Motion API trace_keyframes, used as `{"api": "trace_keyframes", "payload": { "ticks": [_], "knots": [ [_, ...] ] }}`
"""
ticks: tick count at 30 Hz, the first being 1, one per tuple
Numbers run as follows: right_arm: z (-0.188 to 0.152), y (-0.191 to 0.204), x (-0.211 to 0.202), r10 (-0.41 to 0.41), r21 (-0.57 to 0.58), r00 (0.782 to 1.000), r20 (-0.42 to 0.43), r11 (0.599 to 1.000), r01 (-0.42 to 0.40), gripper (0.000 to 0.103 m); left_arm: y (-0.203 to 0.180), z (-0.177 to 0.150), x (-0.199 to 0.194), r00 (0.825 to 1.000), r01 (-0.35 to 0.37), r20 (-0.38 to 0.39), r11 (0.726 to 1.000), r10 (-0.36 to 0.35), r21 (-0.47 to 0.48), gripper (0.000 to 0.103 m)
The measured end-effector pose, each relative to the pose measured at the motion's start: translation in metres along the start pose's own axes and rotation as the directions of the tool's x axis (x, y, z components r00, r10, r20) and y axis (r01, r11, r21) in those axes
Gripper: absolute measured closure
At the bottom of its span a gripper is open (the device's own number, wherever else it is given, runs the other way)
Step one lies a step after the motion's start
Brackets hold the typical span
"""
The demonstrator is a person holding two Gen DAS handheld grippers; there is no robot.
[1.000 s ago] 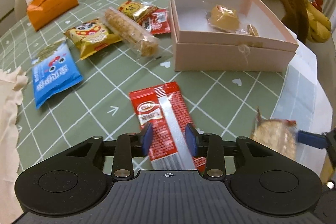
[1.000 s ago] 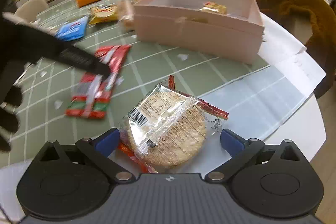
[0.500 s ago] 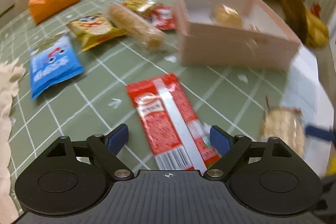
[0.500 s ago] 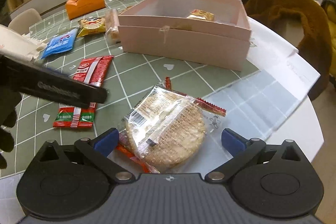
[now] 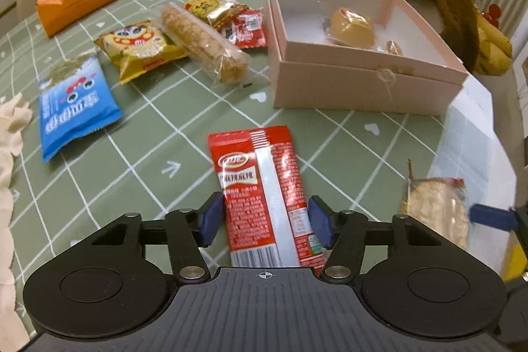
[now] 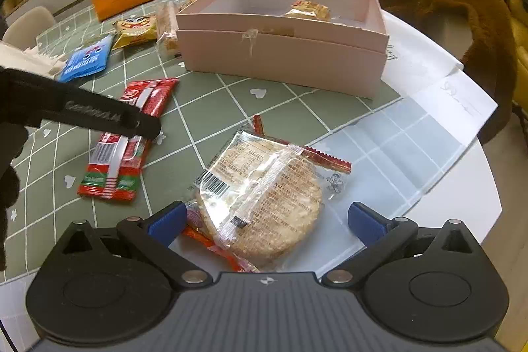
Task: Organize snacks
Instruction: 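Grasp the round cracker in clear wrap with the right gripper, then lift the cracker with the right gripper toward the box while the left gripper lifts the red packet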
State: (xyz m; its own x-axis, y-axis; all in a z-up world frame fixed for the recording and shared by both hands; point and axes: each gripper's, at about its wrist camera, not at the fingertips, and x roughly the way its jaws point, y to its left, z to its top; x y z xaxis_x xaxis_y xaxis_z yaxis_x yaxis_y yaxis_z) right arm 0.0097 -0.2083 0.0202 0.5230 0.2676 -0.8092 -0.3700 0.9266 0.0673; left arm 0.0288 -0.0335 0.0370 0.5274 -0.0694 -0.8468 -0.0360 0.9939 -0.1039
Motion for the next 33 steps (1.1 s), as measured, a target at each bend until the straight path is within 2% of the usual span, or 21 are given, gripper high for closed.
{"api": "trace_keyframes", "payload": {
  "ticks": [7, 19, 27, 33],
  "knots": [
    [-0.002, -0.012, -0.005, 0.015, -0.019, 0.999, -0.044, 1.0, -0.016, 0.0, 0.004, -0.009, -0.01, 0.997, 0.061, -0.04, 0.998, -0.062, -0.035, 0.046],
    [-0.003, -0.014, -0.005, -0.019, 0.038, 0.999, -0.051, 0.999, 0.021, 0.0, 0.0, -0.013, -0.011, 0.998, 0.049, -0.038, 0.999, -0.05, -0.008, 0.045],
    [0.004, -0.008, -0.001, -0.047, 0.087, 0.996, -0.074, 0.995, 0.054, 0.0, 0.003, -0.02, -0.014, 0.997, 0.074, -0.027, 0.997, -0.074, -0.003, 0.045],
    [0.015, -0.006, 0.005, -0.039, 0.114, 0.996, -0.085, 0.992, 0.048, 0.002, 0.001, -0.022, -0.017, 0.996, 0.07, -0.053, 0.997, -0.069, 0.025, 0.045]
  ]
}}
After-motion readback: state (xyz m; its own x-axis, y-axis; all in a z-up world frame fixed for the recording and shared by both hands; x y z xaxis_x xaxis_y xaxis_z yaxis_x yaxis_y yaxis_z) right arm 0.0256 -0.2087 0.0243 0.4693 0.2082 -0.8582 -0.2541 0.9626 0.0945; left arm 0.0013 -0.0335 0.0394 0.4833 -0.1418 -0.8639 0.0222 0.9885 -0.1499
